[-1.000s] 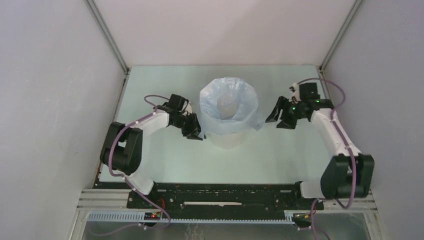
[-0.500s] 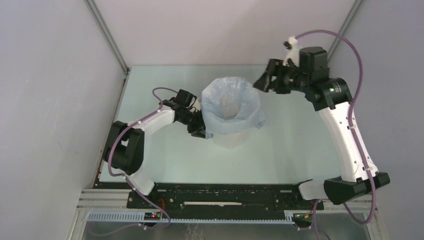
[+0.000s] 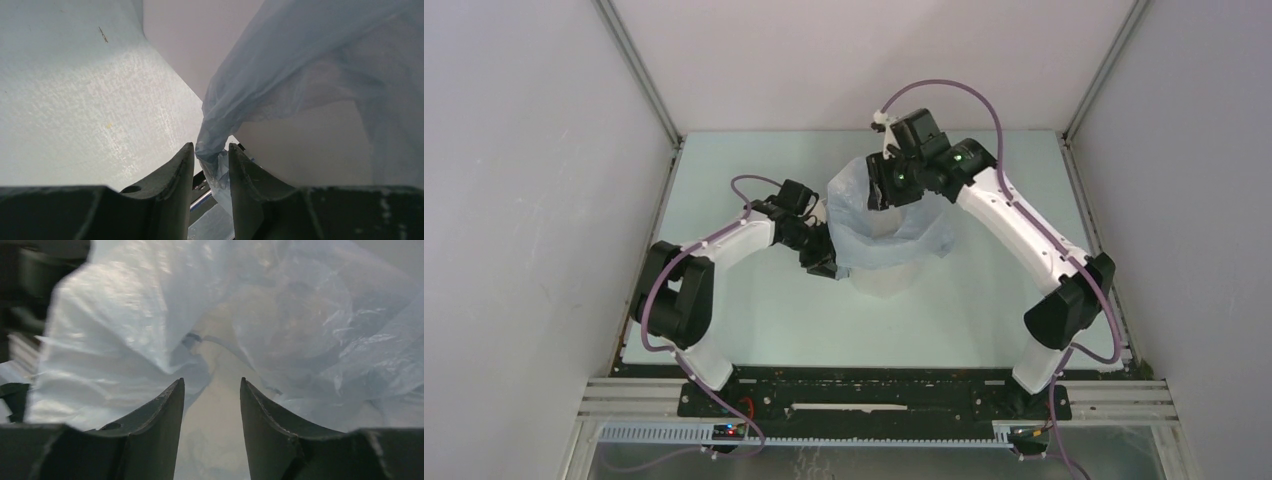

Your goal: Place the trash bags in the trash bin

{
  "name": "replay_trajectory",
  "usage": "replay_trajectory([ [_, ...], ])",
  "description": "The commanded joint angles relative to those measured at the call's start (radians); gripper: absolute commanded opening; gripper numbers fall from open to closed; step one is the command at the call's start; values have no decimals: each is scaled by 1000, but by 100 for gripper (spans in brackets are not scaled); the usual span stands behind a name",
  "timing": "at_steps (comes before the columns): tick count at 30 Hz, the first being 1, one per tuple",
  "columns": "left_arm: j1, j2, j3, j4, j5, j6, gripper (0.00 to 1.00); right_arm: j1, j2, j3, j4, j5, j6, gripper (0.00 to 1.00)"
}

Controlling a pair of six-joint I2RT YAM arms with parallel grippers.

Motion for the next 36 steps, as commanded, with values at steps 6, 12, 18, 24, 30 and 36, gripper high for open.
replay_trajectory([
  [6,-7,-28,-2,3,6,37,37,-22,27,-88,-71,487,-62,53],
  [12,-7,-25,-4,14,26,29,37,70,21,-14,-55,373,-70,58],
  [18,-10,-22,4,18,46,19,37,77,28,-3,-4,332,-22,62],
  [24,-13,-34,-19,15,43,22,37,61,38,-165,234,298,-4,57],
  [30,-18,-55,-45,18,29,-1,37,68,95,-318,493,362,27,44],
  [36,-50,-81,-52,76,12,-74,37,76,77,-325,505,323,-14,56],
])
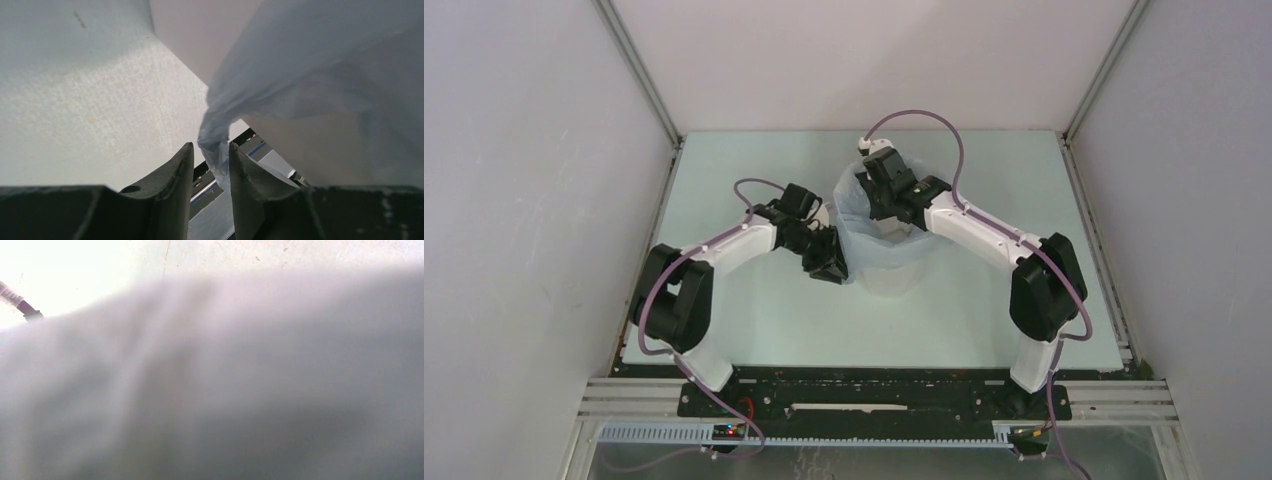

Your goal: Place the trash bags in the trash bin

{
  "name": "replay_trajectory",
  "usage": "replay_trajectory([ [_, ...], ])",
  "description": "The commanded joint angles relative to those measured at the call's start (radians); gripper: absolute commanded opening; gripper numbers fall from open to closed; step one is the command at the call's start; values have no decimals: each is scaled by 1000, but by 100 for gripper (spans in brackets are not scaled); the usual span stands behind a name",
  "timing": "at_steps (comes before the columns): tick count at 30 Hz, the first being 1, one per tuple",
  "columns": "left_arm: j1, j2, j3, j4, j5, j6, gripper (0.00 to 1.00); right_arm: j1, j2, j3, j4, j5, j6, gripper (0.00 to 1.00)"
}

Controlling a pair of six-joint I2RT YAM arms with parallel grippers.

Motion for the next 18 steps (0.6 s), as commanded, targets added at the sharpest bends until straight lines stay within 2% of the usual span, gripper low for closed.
replay_trajectory([
  [1,-34,-66,-26,82,-7,-68,38,5,-45,7,18,-19,-13,58],
  [4,-43,-85,-50,134,-31,-116,38,-9,-118,-1,-65,-50,-2,66],
  [10,-45,-121,-83,182,-69,-152,40,-9,-198,4,-189,-103,16,68],
  [18,-45,-136,-85,176,-80,-142,43,5,-138,-30,-205,-119,3,71],
])
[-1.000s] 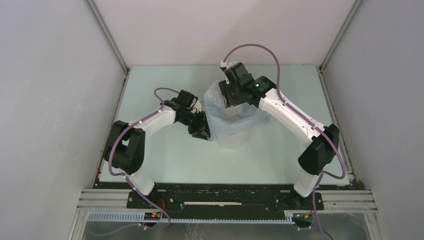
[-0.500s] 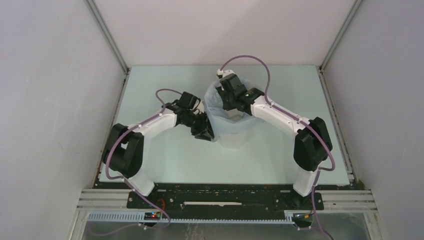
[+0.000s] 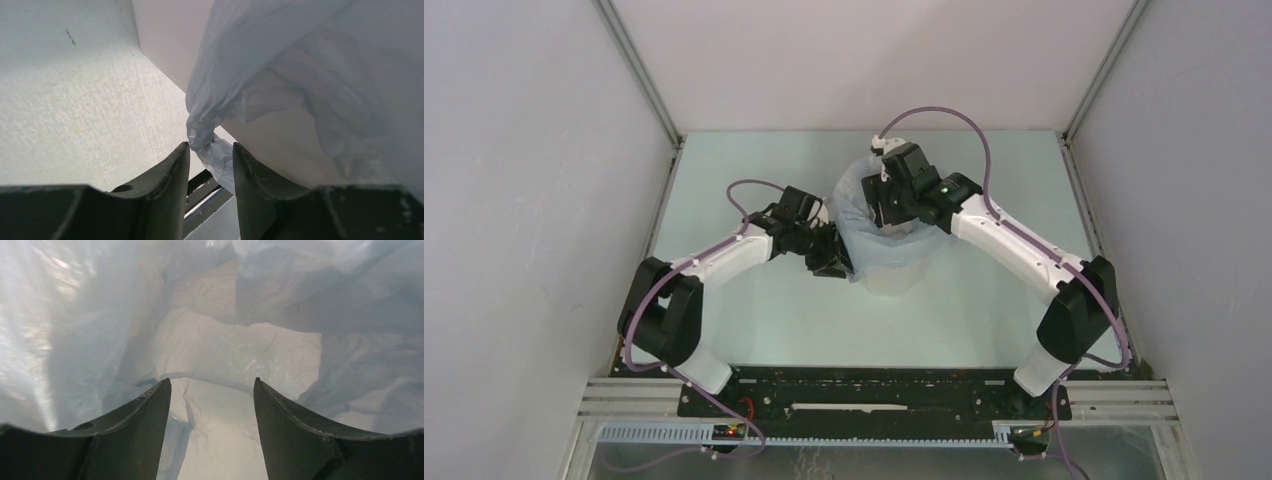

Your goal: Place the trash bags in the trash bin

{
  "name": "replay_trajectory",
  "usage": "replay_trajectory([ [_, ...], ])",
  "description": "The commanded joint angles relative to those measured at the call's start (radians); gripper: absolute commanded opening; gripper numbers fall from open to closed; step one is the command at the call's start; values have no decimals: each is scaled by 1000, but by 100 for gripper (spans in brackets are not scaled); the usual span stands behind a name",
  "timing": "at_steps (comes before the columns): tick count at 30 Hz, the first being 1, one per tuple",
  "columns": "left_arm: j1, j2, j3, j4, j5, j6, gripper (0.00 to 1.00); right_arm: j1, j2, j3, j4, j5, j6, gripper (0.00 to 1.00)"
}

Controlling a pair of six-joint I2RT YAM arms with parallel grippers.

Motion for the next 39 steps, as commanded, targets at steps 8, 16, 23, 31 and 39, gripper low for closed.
replay_trajectory([
  [8,-5,-45,-24,19,10,10,43,16,204,-33,46,-13,20,70],
  [16,-5,-48,-8,-26,2,41,44,18,199,-39,76,-22,50,69],
  [23,-5,-56,-2,-35,-3,47,47,14,94,-5,11,-31,72,73],
  [31,-5,-63,19,-58,-8,67,48,7,22,10,-35,-31,73,74],
  [39,-5,-63,28,-83,-18,86,49,6,-3,75,-84,-27,52,72],
])
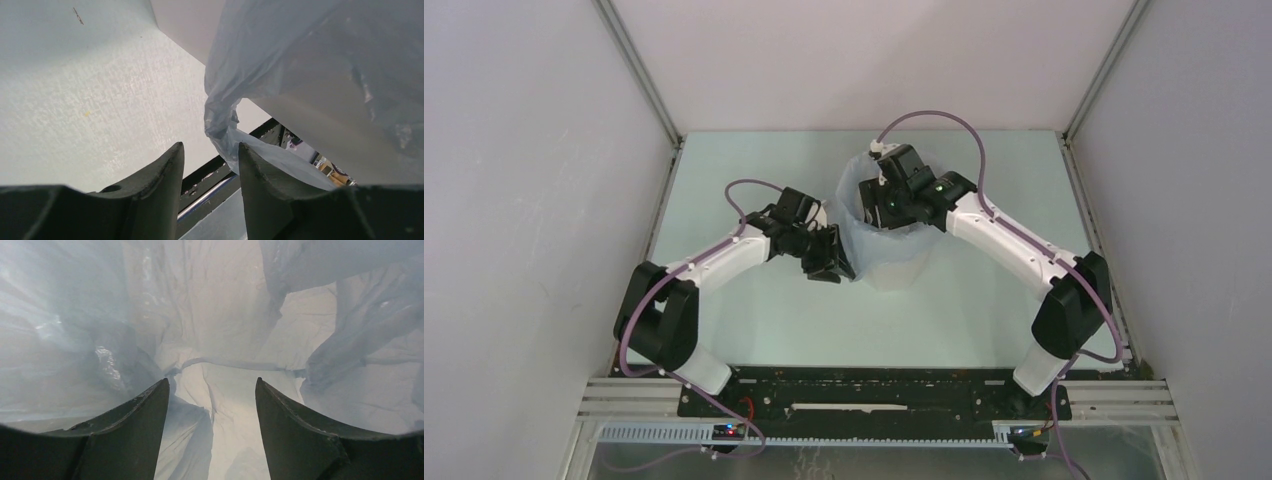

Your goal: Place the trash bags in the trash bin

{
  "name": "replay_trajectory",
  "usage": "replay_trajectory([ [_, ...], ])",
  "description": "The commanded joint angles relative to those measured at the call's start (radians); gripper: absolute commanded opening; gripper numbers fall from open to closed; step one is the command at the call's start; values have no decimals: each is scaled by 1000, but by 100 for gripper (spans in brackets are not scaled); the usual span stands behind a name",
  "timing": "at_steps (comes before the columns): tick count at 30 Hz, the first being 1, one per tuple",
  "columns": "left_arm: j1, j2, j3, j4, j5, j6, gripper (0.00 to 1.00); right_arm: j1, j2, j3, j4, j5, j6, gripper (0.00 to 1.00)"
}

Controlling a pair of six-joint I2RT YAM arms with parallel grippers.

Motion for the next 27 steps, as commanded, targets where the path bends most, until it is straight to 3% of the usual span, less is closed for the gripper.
replay_trajectory([
  [1,-5,-34,29,-13,-7,33,49,5,-50,70,-50,33,-13,71],
  [6,-5,-30,33,-18,-9,39,50,25,-52,-26,-54,46,-15,62],
  [14,-5,-9,63,-35,-7,52,49,29,-2,-180,89,12,40,60],
  [23,-8,2,79,-53,-6,62,50,27,6,-52,43,23,-3,63],
  [27,-8,-14,64,-51,-15,72,58,17,-49,-11,-8,21,-2,68],
])
